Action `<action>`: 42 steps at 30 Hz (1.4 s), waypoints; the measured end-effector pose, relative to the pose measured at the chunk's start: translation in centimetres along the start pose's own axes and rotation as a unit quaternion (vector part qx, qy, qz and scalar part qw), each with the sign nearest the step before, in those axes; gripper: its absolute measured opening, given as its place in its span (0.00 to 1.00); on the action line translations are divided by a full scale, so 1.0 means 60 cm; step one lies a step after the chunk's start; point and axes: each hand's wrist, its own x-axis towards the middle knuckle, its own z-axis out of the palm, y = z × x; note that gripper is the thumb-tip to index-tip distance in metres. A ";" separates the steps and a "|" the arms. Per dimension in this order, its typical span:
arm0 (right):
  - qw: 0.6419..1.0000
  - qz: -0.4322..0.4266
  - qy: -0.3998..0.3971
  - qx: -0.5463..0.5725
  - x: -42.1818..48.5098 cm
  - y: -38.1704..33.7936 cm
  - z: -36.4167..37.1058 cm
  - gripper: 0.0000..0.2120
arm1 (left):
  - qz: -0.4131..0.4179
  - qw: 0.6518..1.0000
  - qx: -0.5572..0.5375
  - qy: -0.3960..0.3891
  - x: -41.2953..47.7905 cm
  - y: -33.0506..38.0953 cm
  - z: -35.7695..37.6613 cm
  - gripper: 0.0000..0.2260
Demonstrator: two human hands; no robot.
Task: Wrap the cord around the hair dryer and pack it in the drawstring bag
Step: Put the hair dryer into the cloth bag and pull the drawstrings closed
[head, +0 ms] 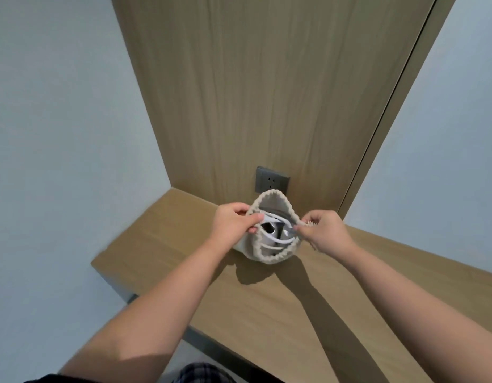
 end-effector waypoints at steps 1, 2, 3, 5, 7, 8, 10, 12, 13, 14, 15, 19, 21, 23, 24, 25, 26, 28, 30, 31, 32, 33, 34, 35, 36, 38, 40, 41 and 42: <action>1.000 -0.003 0.003 0.000 0.008 -0.018 -0.011 0.10 | 0.002 1.000 0.001 -0.004 0.007 0.017 -0.002 0.04; 1.000 -0.005 0.001 -0.003 0.014 -0.033 -0.020 0.10 | 0.003 1.000 0.004 -0.005 0.014 0.030 -0.004 0.04; 1.000 -0.004 -0.003 -0.007 0.018 -0.045 -0.027 0.09 | 0.001 1.000 0.004 -0.005 0.019 0.039 -0.005 0.06; 1.000 0.010 -0.008 -0.009 0.026 -0.059 -0.039 0.08 | -0.008 1.000 0.002 -0.008 0.029 0.049 -0.007 0.08; 1.000 0.024 -0.012 0.009 0.030 -0.067 -0.053 0.08 | -0.021 1.000 -0.010 -0.008 0.035 0.058 -0.016 0.09; 0.999 0.026 -0.013 0.018 0.031 -0.071 -0.063 0.09 | -0.026 0.999 -0.021 -0.004 0.039 0.062 -0.025 0.09; 1.000 0.021 -0.002 0.009 0.032 -0.080 -0.086 0.10 | -0.026 0.999 -0.019 0.006 0.046 0.071 -0.048 0.09; 0.999 0.015 0.028 -0.033 0.035 -0.085 -0.107 0.09 | -0.021 0.999 0.031 0.004 0.053 0.082 -0.072 0.05; 0.997 0.013 0.049 -0.053 0.036 -0.089 -0.116 0.08 | -0.018 0.998 0.056 -0.006 0.054 0.089 -0.081 0.04; 0.995 0.006 0.075 -0.064 0.036 -0.094 -0.121 0.07 | -0.011 0.997 0.070 -0.018 0.054 0.099 -0.089 0.03; 0.992 -0.009 0.105 -0.064 0.036 -0.098 -0.124 0.07 | 0.000 0.997 0.069 -0.027 0.052 0.111 -0.093 0.02; 0.984 -0.019 0.166 0.056 0.041 -0.110 -0.143 0.08 | 0.045 0.999 -0.008 -0.026 0.052 0.132 -0.091 0.03; 0.991 -0.009 0.130 0.025 0.040 -0.113 -0.154 0.09 | 0.052 0.998 0.023 -0.021 0.053 0.128 -0.087 0.02; 0.994 -0.013 0.104 -0.035 0.038 -0.109 -0.158 0.10 | 0.052 0.996 0.070 -0.028 0.057 0.122 -0.082 0.03; 0.995 -0.011 0.092 -0.047 0.037 -0.104 -0.158 0.10 | 0.053 0.995 0.084 -0.027 0.059 0.119 -0.079 0.04; 0.996 -0.008 0.077 -0.044 0.036 -0.097 -0.158 0.11 | 0.053 0.995 0.084 -0.024 0.061 0.116 -0.076 0.05; 0.998 -0.005 0.063 -0.031 0.035 -0.090 -0.160 0.10 | 0.053 0.996 0.077 -0.017 0.063 0.113 -0.075 0.06; 0.999 -0.003 0.032 0.007 0.031 -0.081 -0.171 0.08 | 0.061 0.994 0.092 -0.009 0.064 0.109 -0.076 0.05; 1.000 -0.016 0.008 0.002 0.030 -0.074 -0.184 0.05 | 0.084 0.978 0.190 -0.018 0.065 0.108 -0.081 0.06; 0.999 -0.026 0.004 -0.029 0.030 -0.072 -0.189 0.06 | 0.101 0.965 0.242 -0.026 0.065 0.108 -0.085 0.07; 0.996 -0.041 0.007 -0.078 0.031 -0.070 -0.193 0.07 | 0.117 0.950 0.286 -0.033 0.066 0.107 -0.088 0.06; 0.989 -0.058 0.011 -0.136 0.032 -0.069 -0.194 0.07 | 0.130 0.938 0.319 -0.038 0.066 0.107 -0.091 0.05; 0.979 -0.073 0.014 -0.188 0.033 -0.069 -0.195 0.09 | 0.135 0.930 0.338 -0.040 0.066 0.107 -0.092 0.04; 0.971 -0.082 0.014 -0.225 0.033 -0.069 -0.196 0.09 | 0.139 0.927 0.345 -0.038 0.065 0.107 -0.092 0.04; 0.964 -0.087 0.014 -0.251 0.033 -0.069 -0.197 0.09 | 0.146 0.928 0.341 -0.034 0.065 0.107 -0.091 0.06; 0.945 -0.084 0.010 -0.316 0.035 -0.068 -0.200 0.09 | 0.152 0.945 0.287 -0.033 0.063 0.107 -0.089 0.11; 0.921 -0.062 0.011 -0.385 0.037 -0.064 -0.205 0.09 | 0.129 0.969 0.202 -0.059 0.060 0.108 -0.085 0.11; 0.914 -0.052 0.020 -0.402 0.039 -0.062 -0.207 0.10 | 0.108 0.978 0.161 -0.078 0.059 0.107 -0.081 0.11; 0.911 -0.046 0.028 -0.409 0.039 -0.060 -0.209 0.12 | 0.077 0.986 0.115 -0.092 0.057 0.105 -0.075 0.12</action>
